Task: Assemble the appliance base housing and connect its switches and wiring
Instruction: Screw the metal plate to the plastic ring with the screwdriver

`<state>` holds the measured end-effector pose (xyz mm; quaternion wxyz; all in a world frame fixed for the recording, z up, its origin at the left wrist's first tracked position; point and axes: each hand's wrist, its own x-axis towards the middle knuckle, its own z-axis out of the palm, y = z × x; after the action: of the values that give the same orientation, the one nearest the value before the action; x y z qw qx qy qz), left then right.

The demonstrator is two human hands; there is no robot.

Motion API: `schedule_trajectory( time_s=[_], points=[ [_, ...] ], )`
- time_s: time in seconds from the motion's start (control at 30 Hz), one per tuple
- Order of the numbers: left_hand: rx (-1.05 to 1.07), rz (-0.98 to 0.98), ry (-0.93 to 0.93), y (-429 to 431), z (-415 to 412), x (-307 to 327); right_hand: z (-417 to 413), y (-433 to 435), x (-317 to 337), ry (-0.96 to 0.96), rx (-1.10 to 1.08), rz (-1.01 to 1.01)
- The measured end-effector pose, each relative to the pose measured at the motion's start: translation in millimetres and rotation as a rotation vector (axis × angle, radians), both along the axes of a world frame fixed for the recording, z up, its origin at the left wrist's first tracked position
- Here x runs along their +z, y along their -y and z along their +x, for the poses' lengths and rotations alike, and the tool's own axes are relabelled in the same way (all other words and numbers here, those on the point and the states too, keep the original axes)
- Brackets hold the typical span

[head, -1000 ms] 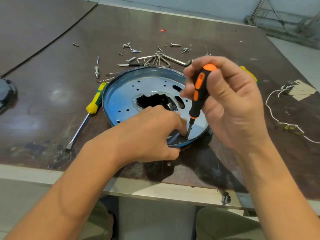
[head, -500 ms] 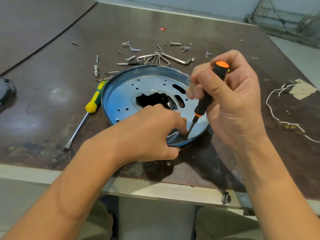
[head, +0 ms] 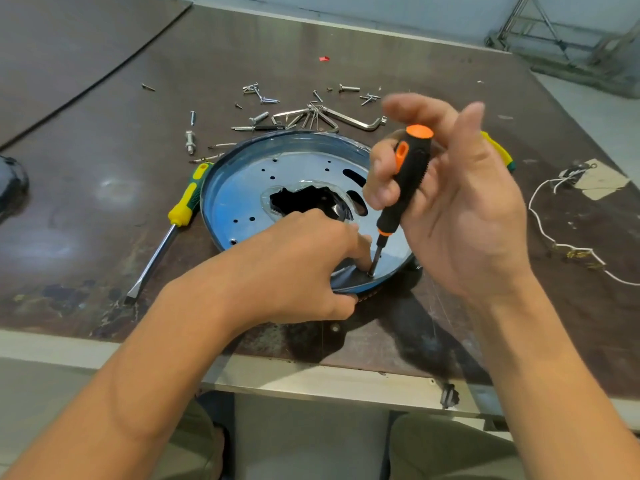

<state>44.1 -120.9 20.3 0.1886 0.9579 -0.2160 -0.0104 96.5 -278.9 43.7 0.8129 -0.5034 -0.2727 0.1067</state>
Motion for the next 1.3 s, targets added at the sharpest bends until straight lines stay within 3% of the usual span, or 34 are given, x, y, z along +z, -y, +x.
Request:
schedule_trajectory(
  time_s=[0.23,0.43,0.57,0.97,1.13,1.3],
  points=[
    [-0.003,-0.011,-0.021,-1.1,-0.1,-2.0,-1.2,0.7,0.3,0.093,-0.17,-0.025],
    [0.003,0.012,-0.006,0.4,0.1,0.7,-0.5,3.6,1.5,-0.009,0.035,-0.014],
    [0.005,0.004,-0.05,0.8,0.5,1.8,-4.9,-2.8,-2.3,0.143,-0.027,-0.048],
    [0.012,0.002,-0.046,-1.0,-0.6,-2.2,4.4,7.3,0.7,0.128,-0.161,-0.001],
    [0.001,-0.001,-0.052,-0.9,0.4,-1.4,3.2,10.6,0.8,0.04,-0.047,0.015],
    [0.023,-0.015,-0.037,-1.1,-0.1,-2.3,-1.9,8.0,-1.0,0.149,-0.076,-0.018]
  ],
)
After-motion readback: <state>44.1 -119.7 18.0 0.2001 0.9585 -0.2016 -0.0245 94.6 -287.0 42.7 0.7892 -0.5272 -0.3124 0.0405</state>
